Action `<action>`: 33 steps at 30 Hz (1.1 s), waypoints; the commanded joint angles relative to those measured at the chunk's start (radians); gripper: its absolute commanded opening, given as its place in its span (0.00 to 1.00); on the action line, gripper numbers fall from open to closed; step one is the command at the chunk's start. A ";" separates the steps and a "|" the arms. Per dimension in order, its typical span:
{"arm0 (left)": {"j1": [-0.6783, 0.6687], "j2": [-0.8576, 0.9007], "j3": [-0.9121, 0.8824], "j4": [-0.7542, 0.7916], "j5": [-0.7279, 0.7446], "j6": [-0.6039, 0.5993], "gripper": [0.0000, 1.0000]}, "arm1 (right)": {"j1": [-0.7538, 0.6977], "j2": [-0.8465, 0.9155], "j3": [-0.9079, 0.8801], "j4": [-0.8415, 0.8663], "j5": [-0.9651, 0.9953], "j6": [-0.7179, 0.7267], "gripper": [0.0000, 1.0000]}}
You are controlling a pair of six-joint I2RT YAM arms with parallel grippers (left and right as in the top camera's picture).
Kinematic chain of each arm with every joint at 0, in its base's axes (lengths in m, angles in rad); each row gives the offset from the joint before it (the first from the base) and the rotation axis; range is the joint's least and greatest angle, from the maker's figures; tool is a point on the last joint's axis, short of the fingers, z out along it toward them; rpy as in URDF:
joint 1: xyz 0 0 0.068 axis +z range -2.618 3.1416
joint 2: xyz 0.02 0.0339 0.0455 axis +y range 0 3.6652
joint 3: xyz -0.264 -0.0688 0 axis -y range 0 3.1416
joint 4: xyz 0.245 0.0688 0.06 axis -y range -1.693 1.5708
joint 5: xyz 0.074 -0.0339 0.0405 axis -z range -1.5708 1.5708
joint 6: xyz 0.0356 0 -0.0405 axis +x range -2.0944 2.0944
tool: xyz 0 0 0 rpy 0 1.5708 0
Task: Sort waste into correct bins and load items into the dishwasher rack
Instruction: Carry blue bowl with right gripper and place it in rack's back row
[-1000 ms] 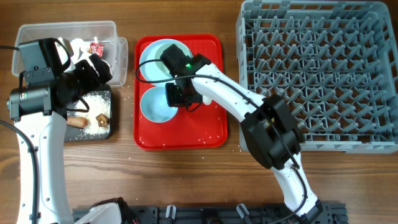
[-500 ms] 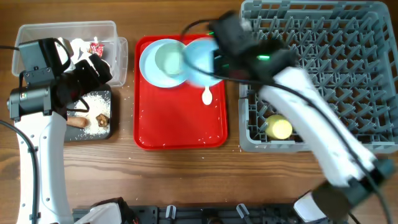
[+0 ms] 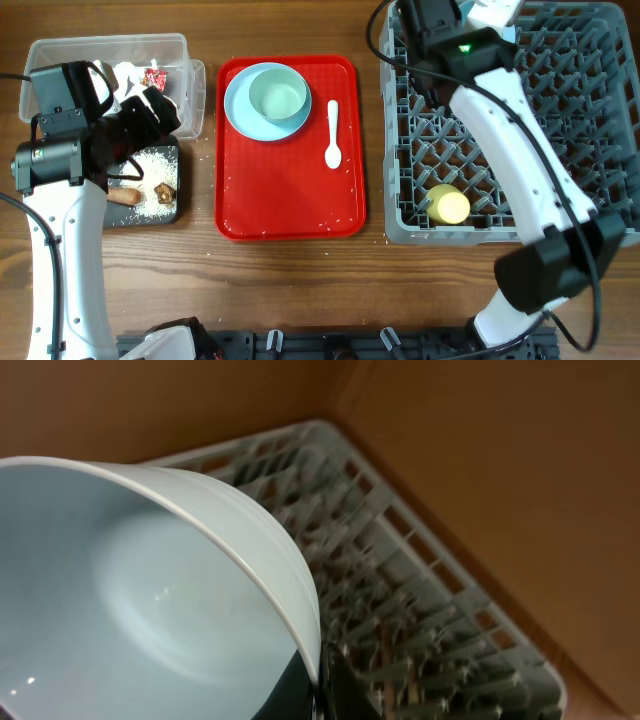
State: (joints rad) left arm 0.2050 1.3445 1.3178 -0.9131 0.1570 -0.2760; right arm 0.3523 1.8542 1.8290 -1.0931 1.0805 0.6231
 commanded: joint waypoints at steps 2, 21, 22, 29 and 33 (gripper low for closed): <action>0.003 -0.003 0.018 0.002 -0.002 -0.001 1.00 | -0.002 0.121 -0.006 0.241 0.221 -0.309 0.04; 0.003 -0.003 0.018 0.002 -0.002 -0.001 1.00 | -0.094 0.360 -0.008 0.884 0.166 -0.990 0.04; 0.003 -0.003 0.018 0.002 -0.002 -0.001 1.00 | -0.094 0.366 -0.008 0.872 0.148 -0.990 0.04; 0.003 -0.003 0.018 0.002 -0.002 -0.001 1.00 | -0.095 0.383 -0.012 0.838 0.145 -0.986 0.04; 0.003 -0.003 0.018 0.002 -0.002 -0.001 1.00 | -0.095 0.383 -0.042 0.825 0.145 -0.986 0.04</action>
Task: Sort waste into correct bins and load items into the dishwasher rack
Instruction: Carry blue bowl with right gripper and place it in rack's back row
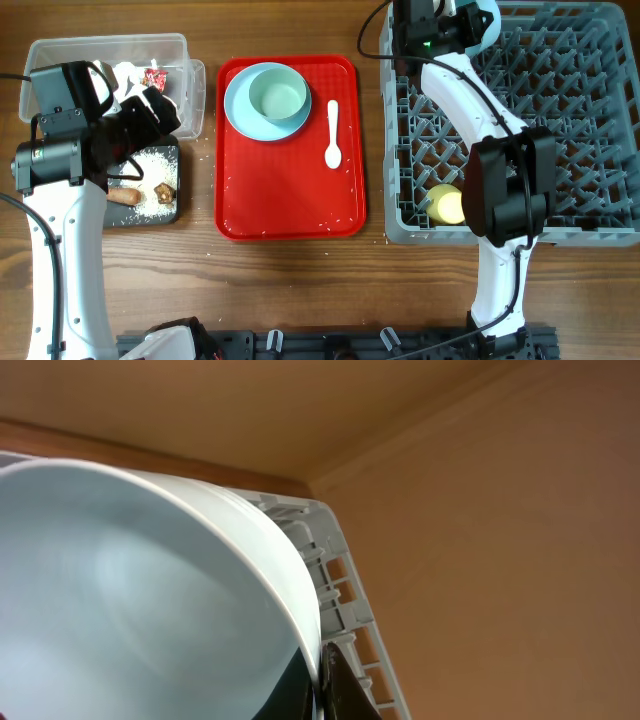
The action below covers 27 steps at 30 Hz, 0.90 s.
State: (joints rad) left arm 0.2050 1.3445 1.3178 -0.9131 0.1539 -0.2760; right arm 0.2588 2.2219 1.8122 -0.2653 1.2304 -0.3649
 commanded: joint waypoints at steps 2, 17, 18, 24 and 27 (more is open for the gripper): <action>0.003 -0.003 0.018 0.002 0.001 -0.001 1.00 | -0.001 0.015 -0.047 -0.005 -0.005 0.002 0.04; 0.003 -0.003 0.018 0.002 0.001 -0.001 1.00 | 0.130 0.015 -0.059 -0.087 -0.006 -0.001 0.34; 0.003 -0.003 0.018 0.002 0.001 -0.001 1.00 | 0.138 0.015 -0.059 -0.087 -0.014 -0.002 0.50; 0.003 -0.003 0.018 0.002 0.001 -0.001 1.00 | 0.158 0.014 -0.058 -0.087 -0.021 -0.002 0.89; 0.003 -0.003 0.018 0.002 0.001 -0.001 1.00 | 0.172 -0.011 -0.058 -0.089 -0.058 -0.001 0.98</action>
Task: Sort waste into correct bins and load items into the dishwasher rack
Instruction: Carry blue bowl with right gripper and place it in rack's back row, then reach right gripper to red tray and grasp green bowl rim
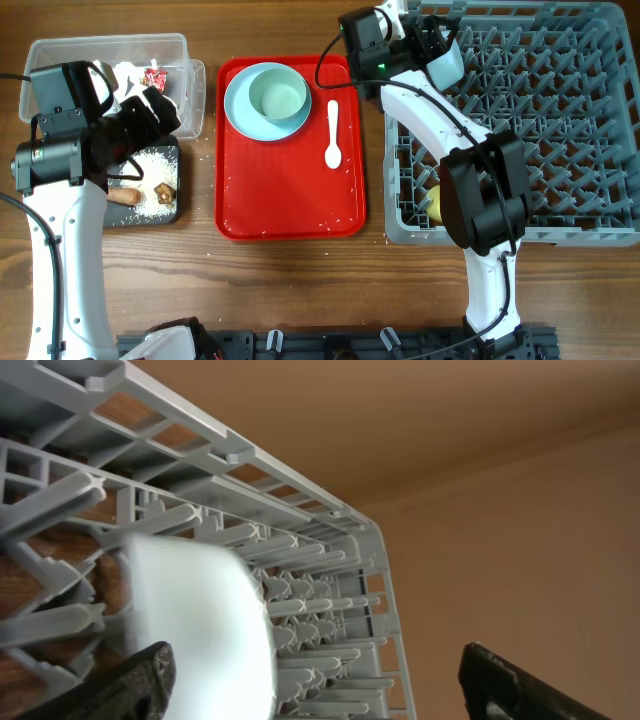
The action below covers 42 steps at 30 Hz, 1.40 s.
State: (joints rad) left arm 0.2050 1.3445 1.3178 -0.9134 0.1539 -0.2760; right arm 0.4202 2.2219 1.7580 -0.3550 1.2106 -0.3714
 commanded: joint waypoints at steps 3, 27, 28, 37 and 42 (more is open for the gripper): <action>0.003 -0.003 0.018 0.002 0.001 -0.001 1.00 | 0.059 -0.092 -0.004 0.002 -0.193 0.038 1.00; 0.003 -0.003 0.018 0.002 0.001 -0.001 1.00 | 0.163 0.002 -0.006 -0.186 -1.235 1.088 0.33; 0.003 -0.003 0.018 0.002 0.001 -0.001 1.00 | 0.163 0.011 -0.006 -0.186 -1.235 1.096 0.37; 0.003 -0.003 0.018 0.002 0.001 -0.001 1.00 | 0.162 0.082 -0.006 -0.124 -1.283 1.136 0.42; 0.003 -0.003 0.018 0.002 0.001 -0.001 1.00 | 0.162 0.082 -0.006 -0.118 -1.284 1.130 0.34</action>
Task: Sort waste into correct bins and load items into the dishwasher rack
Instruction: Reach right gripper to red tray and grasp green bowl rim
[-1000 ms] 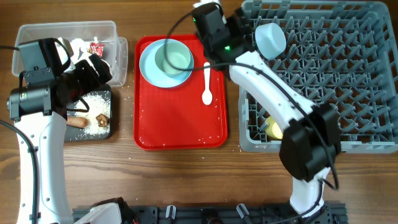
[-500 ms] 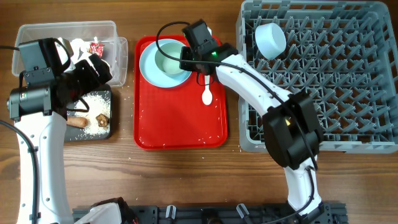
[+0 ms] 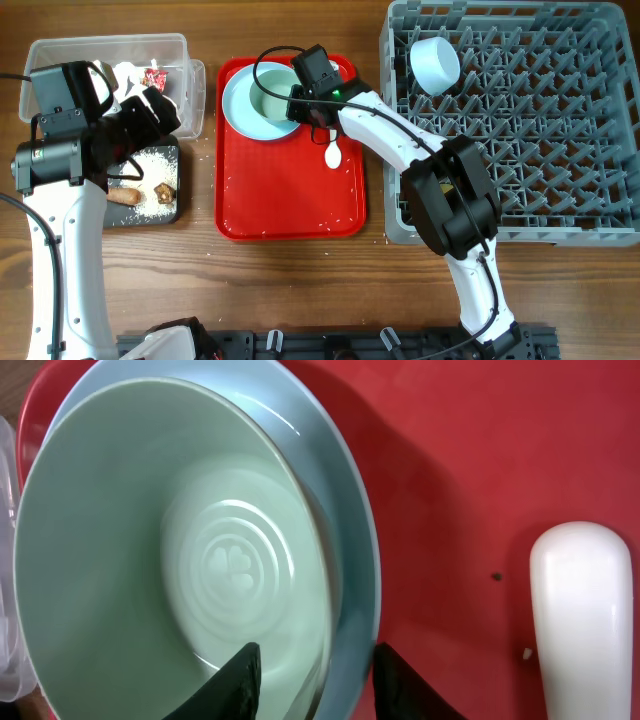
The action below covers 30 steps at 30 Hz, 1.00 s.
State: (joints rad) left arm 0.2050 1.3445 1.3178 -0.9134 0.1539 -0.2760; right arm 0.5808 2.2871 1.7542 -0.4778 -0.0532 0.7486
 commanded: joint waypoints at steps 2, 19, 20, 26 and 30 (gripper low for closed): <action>0.003 -0.003 0.018 0.002 0.001 -0.001 1.00 | 0.000 0.017 -0.002 -0.003 -0.020 0.010 0.34; 0.003 -0.003 0.018 0.002 0.001 -0.001 1.00 | -0.008 -0.029 0.000 -0.019 0.011 -0.076 0.14; 0.003 -0.003 0.018 0.002 0.001 -0.001 1.00 | -0.011 -0.029 0.000 -0.020 0.011 -0.076 0.11; 0.003 -0.003 0.018 0.002 0.001 -0.001 1.00 | -0.020 -0.030 0.002 -0.017 0.010 -0.076 0.04; 0.003 -0.003 0.018 0.002 0.001 -0.001 1.00 | -0.020 -0.042 0.052 -0.044 0.007 -0.116 0.04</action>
State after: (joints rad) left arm 0.2050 1.3445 1.3178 -0.9131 0.1539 -0.2760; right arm 0.5659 2.2848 1.7580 -0.5022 -0.0559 0.6758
